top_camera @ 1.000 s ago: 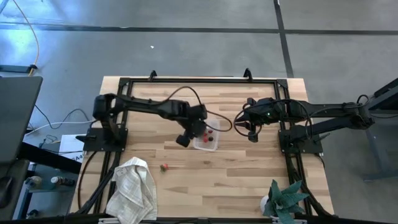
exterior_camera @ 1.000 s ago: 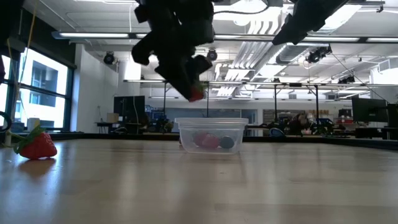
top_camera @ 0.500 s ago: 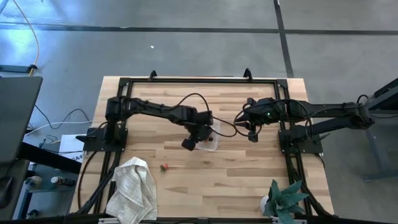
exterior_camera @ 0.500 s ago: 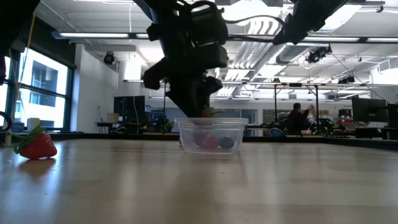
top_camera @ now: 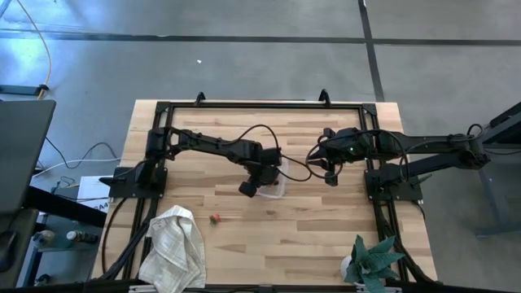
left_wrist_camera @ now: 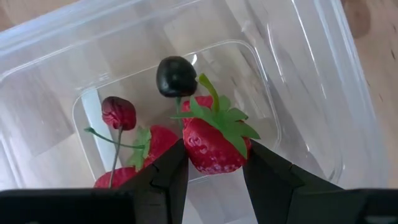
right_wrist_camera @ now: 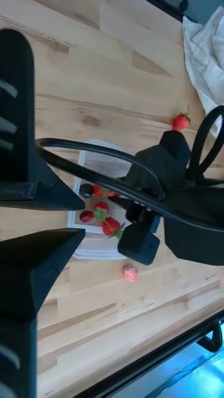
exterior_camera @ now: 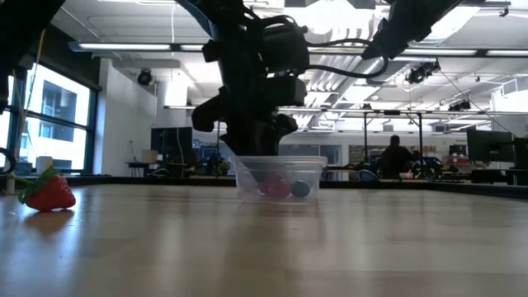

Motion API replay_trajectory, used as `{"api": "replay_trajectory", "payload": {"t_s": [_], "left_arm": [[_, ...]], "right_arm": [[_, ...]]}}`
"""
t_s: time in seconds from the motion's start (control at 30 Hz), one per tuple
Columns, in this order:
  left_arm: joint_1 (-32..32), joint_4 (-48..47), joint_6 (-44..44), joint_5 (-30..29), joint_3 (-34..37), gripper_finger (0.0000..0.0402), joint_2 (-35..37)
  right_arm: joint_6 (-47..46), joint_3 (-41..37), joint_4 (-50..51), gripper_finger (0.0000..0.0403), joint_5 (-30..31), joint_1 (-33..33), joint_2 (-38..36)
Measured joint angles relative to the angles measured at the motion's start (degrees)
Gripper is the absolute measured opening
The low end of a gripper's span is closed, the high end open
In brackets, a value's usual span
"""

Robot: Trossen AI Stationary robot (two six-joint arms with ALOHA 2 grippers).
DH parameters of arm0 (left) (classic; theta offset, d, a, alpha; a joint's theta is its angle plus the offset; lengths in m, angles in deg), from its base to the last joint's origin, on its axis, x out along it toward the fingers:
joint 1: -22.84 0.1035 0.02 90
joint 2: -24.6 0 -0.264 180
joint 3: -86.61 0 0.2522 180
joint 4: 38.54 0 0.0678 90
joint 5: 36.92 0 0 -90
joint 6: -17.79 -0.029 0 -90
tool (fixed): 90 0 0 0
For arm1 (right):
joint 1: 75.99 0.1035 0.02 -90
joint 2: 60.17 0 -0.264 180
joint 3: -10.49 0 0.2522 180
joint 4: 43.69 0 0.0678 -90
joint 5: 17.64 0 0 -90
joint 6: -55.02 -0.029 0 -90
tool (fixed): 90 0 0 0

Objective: Pick and placing Produce into tupperware
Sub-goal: Put the strawberry into the transparent bin

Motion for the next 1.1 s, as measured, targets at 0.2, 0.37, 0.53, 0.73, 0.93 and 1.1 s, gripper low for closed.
{"api": "replay_trajectory", "payload": {"t_s": [0.2, 0.37, 0.53, 0.73, 0.93, 1.1], "left_arm": [[0.00, -1.37, 0.32, -1.87, -0.73, 0.0127, -0.12], [-0.04, -0.57, 4.56, -3.79, -0.73, 0.0127, -0.14], [-0.04, -0.40, 8.46, -5.35, -0.73, 0.0127, -0.14], [-0.02, -0.21, 11.36, -6.71, -0.71, 0.0127, -0.18], [-0.07, -0.10, 9.92, -4.24, -0.67, 0.0127, 0.13], [-1.29, -0.03, 2.71, -1.87, -0.67, 0.0127, 0.29]], "right_arm": [[-0.07, 0.00, 0.10, 0.0047, 0.00, 0.02, 0.00], [-0.05, 0.00, -0.02, 0.0047, 0.00, 0.00, -0.02], [-0.04, 0.00, 0.00, 0.0047, 0.00, 0.02, 0.00], [0.00, 0.00, 0.00, 0.0047, 0.00, 0.02, 0.00], [-0.03, 0.00, 0.00, 0.0047, 0.00, 0.01, -0.02], [-0.05, 0.00, -0.01, 0.0047, 0.00, 0.01, -0.01]]}}
